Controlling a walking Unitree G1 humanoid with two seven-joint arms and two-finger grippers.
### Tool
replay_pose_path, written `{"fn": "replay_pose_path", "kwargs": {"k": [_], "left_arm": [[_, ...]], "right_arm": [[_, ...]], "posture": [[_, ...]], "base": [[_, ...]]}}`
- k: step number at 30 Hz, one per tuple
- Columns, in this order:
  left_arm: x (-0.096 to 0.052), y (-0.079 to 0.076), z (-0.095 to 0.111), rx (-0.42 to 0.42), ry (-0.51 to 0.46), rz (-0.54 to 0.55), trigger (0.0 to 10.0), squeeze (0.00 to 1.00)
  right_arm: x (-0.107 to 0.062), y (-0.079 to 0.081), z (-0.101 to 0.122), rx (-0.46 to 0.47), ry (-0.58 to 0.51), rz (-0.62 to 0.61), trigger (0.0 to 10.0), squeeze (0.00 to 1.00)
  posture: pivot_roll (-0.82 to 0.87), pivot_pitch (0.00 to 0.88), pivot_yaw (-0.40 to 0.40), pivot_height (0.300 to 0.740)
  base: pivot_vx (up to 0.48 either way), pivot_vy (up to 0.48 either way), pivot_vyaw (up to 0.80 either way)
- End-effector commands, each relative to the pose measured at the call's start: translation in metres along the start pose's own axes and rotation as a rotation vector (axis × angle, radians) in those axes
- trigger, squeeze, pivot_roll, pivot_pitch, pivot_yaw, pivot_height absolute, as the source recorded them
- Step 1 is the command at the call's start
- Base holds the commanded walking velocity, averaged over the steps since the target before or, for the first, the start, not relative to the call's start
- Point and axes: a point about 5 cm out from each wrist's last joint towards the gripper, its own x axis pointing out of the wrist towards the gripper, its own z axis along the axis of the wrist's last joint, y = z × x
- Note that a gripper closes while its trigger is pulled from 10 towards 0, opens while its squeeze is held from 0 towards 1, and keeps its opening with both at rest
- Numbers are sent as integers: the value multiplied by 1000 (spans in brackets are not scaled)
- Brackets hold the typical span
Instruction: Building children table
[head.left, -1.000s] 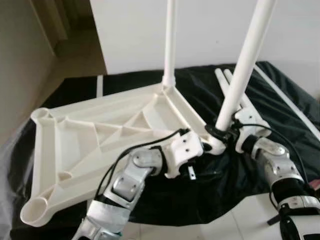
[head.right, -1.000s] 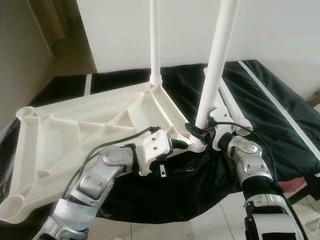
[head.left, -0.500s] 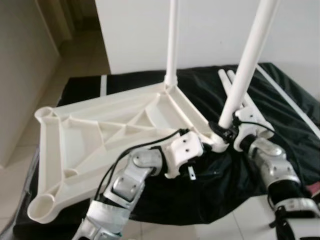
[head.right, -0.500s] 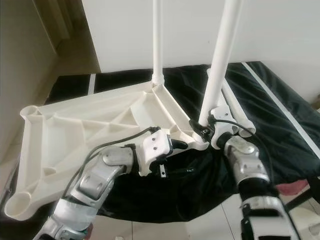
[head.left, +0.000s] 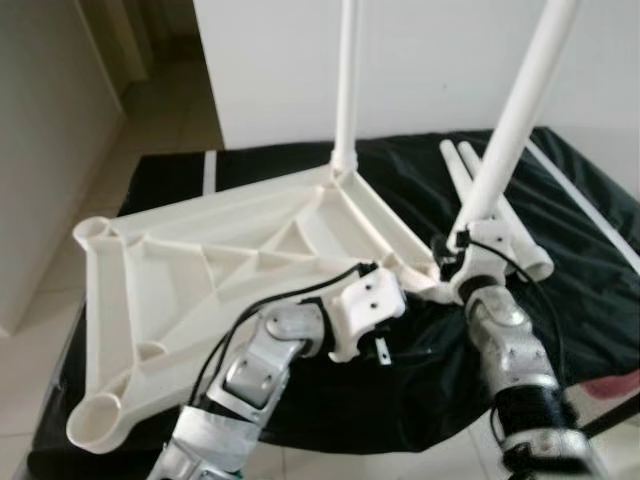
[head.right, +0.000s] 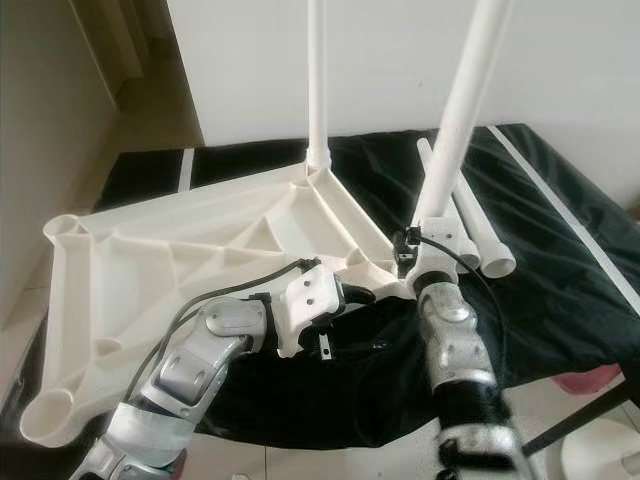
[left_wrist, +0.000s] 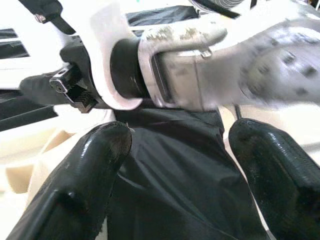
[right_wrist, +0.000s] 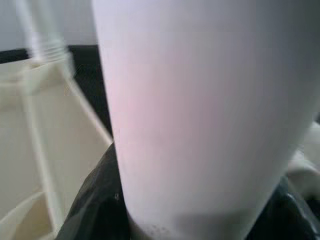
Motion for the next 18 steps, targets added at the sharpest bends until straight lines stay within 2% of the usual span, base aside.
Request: {"fn": "replay_pose_path", "kwargs": {"k": [1,2,5,13,18], "left_arm": [[1,3,1,6,9,71,10000,0],[1,3,1,6,9,71,10000,0],[3,2,2,7,7,67,10000,0],[3,3,2,8,6,64,10000,0],[4,3,2,12,5,59,10000,0]], "right_arm": [[-4,-18,-17,-15,80,-124,10000,0],[-4,-18,-17,-15,80,-124,10000,0],[-15,5,-13,32,87,-150,10000,0],[-19,7,-11,39,89,-171,10000,0],[-19,11,-5,58,54,-149,10000,0]], "posture": [[-5,0,27,740],[-5,0,27,740],[-1,0,24,740],[-3,0,22,740],[-8,0,24,740]], "base": [[0,0,0],[0,0,0],[0,0,0],[0,0,0],[0,0,0]]}}
